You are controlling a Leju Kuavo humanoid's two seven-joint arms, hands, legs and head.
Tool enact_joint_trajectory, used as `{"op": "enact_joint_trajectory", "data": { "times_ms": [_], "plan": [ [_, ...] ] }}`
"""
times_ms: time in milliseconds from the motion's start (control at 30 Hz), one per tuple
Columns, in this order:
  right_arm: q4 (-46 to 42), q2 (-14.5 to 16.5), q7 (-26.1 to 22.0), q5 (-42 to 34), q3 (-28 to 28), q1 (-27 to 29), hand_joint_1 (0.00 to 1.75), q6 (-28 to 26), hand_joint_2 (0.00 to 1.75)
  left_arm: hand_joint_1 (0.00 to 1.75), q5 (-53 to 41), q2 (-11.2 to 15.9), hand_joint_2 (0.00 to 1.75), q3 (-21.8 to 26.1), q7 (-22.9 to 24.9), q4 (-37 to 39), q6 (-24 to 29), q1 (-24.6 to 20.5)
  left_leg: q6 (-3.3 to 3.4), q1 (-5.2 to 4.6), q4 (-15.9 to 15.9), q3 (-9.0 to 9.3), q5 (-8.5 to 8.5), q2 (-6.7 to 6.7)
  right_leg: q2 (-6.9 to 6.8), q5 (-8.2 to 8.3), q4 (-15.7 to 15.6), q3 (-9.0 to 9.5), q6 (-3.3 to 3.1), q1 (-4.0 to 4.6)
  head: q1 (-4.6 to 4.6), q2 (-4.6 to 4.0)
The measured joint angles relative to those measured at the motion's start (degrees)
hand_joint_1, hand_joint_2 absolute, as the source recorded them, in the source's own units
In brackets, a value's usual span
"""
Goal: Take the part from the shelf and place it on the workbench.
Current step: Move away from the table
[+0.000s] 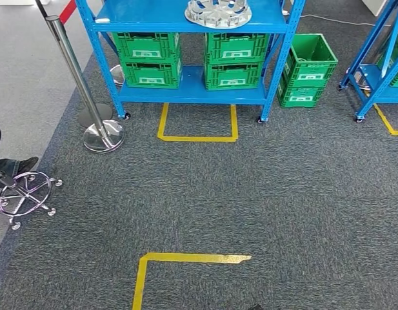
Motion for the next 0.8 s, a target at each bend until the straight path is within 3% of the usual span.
{"op": "enact_joint_trajectory", "data": {
  "times_ms": [800],
  "plan": [
    [0.00,0.00,0.50,0.56,-0.44,-0.01,0.00,0.56,0.00,0.00,0.00,-0.72,0.00,0.11,1.70,-0.04,0.49,0.00,0.05,0.08,0.00,0.16,0.02,0.00,0.00,-0.04,0.00,-0.01,0.18,0.05,-0.01,0.00]
  ]
}}
